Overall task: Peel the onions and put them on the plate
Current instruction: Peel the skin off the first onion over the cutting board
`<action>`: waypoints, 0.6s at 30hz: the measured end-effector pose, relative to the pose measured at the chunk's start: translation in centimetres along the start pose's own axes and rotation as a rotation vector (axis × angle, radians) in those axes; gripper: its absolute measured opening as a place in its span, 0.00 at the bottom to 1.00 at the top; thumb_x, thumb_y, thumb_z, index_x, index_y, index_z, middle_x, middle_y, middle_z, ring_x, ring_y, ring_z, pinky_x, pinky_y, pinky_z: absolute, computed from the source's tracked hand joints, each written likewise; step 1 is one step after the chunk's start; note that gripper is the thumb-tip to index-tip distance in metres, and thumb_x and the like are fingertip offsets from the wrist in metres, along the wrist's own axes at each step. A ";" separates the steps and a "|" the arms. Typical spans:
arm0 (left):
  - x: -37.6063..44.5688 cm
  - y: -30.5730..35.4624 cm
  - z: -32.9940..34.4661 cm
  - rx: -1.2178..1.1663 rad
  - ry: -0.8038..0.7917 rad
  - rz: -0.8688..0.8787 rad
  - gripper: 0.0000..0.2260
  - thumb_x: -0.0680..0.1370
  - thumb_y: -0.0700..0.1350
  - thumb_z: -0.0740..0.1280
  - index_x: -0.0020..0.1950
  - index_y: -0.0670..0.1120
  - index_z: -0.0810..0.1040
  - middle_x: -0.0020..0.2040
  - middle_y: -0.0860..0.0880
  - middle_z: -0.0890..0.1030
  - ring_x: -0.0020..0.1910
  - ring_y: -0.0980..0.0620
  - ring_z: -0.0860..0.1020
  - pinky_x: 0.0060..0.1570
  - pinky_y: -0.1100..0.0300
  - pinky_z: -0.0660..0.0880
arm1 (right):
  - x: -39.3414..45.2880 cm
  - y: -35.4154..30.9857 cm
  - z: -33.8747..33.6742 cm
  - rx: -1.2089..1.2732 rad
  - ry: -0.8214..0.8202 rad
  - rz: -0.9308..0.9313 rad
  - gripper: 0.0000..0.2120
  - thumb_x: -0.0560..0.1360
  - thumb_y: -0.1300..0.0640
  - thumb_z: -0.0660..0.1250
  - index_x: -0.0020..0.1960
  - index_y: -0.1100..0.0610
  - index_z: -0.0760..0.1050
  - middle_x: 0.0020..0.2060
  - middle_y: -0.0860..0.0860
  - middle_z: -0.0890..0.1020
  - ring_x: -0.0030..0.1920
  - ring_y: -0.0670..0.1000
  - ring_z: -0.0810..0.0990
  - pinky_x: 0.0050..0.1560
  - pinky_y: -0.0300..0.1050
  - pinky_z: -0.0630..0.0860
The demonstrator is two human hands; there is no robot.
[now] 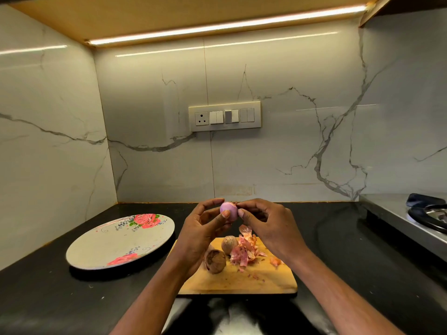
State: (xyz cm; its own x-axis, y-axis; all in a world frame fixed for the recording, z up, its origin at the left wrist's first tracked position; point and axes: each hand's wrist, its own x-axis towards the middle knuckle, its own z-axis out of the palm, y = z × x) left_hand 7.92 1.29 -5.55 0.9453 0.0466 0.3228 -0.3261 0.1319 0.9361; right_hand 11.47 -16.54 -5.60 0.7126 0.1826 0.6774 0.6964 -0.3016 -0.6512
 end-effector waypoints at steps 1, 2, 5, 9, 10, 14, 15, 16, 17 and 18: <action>0.0 0.0 0.0 0.008 0.001 0.003 0.23 0.69 0.48 0.74 0.63 0.48 0.77 0.57 0.46 0.84 0.57 0.47 0.83 0.55 0.55 0.80 | 0.0 0.0 0.0 0.002 0.002 -0.001 0.12 0.76 0.50 0.72 0.59 0.49 0.83 0.49 0.41 0.86 0.50 0.38 0.83 0.52 0.37 0.81; 0.0 0.0 0.0 0.012 -0.001 0.006 0.23 0.68 0.48 0.74 0.63 0.48 0.78 0.57 0.46 0.84 0.57 0.47 0.83 0.55 0.55 0.80 | 0.0 -0.1 0.0 0.007 0.003 0.002 0.13 0.76 0.50 0.72 0.60 0.49 0.82 0.50 0.41 0.86 0.50 0.38 0.83 0.52 0.36 0.81; 0.0 0.0 0.0 0.016 -0.009 0.014 0.23 0.69 0.48 0.74 0.63 0.48 0.78 0.57 0.46 0.84 0.58 0.47 0.83 0.57 0.54 0.79 | 0.0 -0.2 -0.1 0.030 0.000 0.032 0.17 0.75 0.49 0.73 0.64 0.48 0.79 0.52 0.42 0.85 0.51 0.39 0.83 0.50 0.31 0.79; 0.0 0.0 -0.1 -0.015 -0.046 -0.002 0.22 0.71 0.46 0.72 0.64 0.46 0.78 0.57 0.46 0.85 0.58 0.47 0.83 0.57 0.55 0.79 | 0.1 -0.1 -0.2 0.073 -0.041 0.043 0.16 0.76 0.49 0.72 0.63 0.46 0.80 0.53 0.41 0.84 0.53 0.41 0.83 0.50 0.32 0.80; 0.0 0.0 -0.2 -0.026 -0.056 -0.008 0.21 0.72 0.45 0.71 0.65 0.46 0.78 0.57 0.46 0.84 0.58 0.47 0.83 0.57 0.56 0.79 | 0.1 -0.1 -0.2 0.087 -0.049 0.045 0.14 0.77 0.50 0.71 0.62 0.46 0.81 0.52 0.41 0.85 0.53 0.41 0.83 0.50 0.34 0.81; 0.1 -0.1 -0.3 -0.066 -0.080 -0.037 0.20 0.74 0.43 0.69 0.66 0.45 0.78 0.60 0.44 0.83 0.60 0.46 0.82 0.57 0.56 0.80 | 0.1 0.0 -0.3 0.200 -0.043 0.079 0.10 0.75 0.52 0.73 0.56 0.49 0.84 0.47 0.44 0.86 0.50 0.44 0.84 0.44 0.40 0.83; 0.1 -0.1 -0.3 -0.071 -0.083 -0.042 0.20 0.75 0.43 0.68 0.66 0.45 0.78 0.60 0.44 0.83 0.60 0.45 0.82 0.58 0.56 0.80 | 0.0 0.0 -0.2 0.240 -0.039 0.091 0.10 0.75 0.52 0.74 0.55 0.50 0.85 0.46 0.44 0.86 0.49 0.45 0.84 0.42 0.40 0.82; 0.1 -0.1 -0.3 -0.073 -0.085 -0.046 0.20 0.75 0.43 0.68 0.67 0.44 0.78 0.60 0.44 0.83 0.60 0.45 0.82 0.58 0.55 0.80 | 0.0 0.1 -0.2 0.272 -0.034 0.105 0.08 0.74 0.53 0.74 0.53 0.51 0.85 0.45 0.45 0.87 0.48 0.46 0.84 0.41 0.41 0.82; 0.1 -0.1 -0.3 -0.070 -0.088 -0.049 0.20 0.75 0.43 0.68 0.67 0.44 0.77 0.61 0.44 0.83 0.61 0.45 0.82 0.59 0.55 0.80 | 0.0 0.1 -0.2 0.295 -0.029 0.118 0.07 0.74 0.54 0.74 0.52 0.51 0.86 0.44 0.45 0.87 0.47 0.47 0.84 0.41 0.41 0.82; 0.1 -0.1 -0.3 -0.063 -0.091 -0.052 0.20 0.75 0.43 0.68 0.67 0.44 0.77 0.61 0.44 0.83 0.61 0.45 0.82 0.59 0.56 0.80 | 0.1 0.3 -0.2 0.308 -0.024 0.129 0.06 0.74 0.54 0.74 0.51 0.51 0.86 0.44 0.46 0.87 0.47 0.48 0.84 0.41 0.42 0.82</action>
State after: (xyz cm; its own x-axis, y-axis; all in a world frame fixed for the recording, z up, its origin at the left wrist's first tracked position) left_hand 8.04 1.59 -5.63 0.9563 -0.0520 0.2877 -0.2729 0.1941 0.9422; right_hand 11.72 -16.77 -5.72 0.7961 0.1843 0.5765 0.5904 -0.0270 -0.8067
